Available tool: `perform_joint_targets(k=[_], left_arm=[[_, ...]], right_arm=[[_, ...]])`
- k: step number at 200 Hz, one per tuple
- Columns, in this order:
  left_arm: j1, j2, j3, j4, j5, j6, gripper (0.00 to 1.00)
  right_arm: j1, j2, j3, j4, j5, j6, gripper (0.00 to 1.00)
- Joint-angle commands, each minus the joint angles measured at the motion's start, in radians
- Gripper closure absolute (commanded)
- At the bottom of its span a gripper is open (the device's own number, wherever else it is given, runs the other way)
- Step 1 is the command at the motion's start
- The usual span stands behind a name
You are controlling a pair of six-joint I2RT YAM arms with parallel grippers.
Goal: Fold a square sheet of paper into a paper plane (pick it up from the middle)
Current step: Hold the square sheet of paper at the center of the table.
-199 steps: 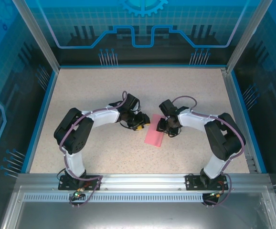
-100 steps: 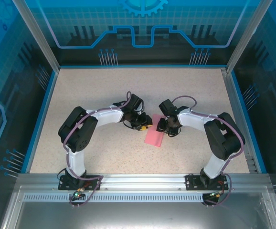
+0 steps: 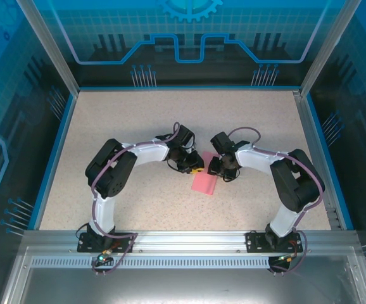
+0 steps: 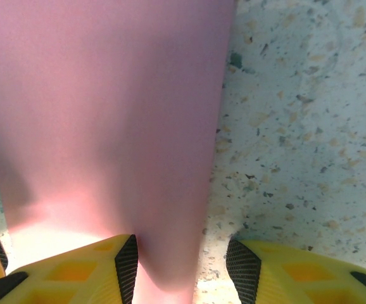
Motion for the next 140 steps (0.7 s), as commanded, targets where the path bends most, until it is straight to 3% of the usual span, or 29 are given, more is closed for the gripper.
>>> perform_joint_targets(k=[1, 88, 140], left_arm=[[-0.008, 0.027, 0.027, -0.035, 0.027, 0.021, 0.79], [-0.008, 0.056, 0.011, -0.092, -0.013, 0.028, 0.83], [-0.009, 0.069, -0.003, -0.156, -0.070, 0.059, 0.85]], right_arm=[[-0.012, 0.096, -0.047, 0.020, -0.003, 0.003, 0.52], [-0.012, 0.077, -0.059, 0.039, -0.033, 0.017, 0.52], [-0.028, -0.114, -0.030, 0.010, -0.055, 0.004, 0.46]])
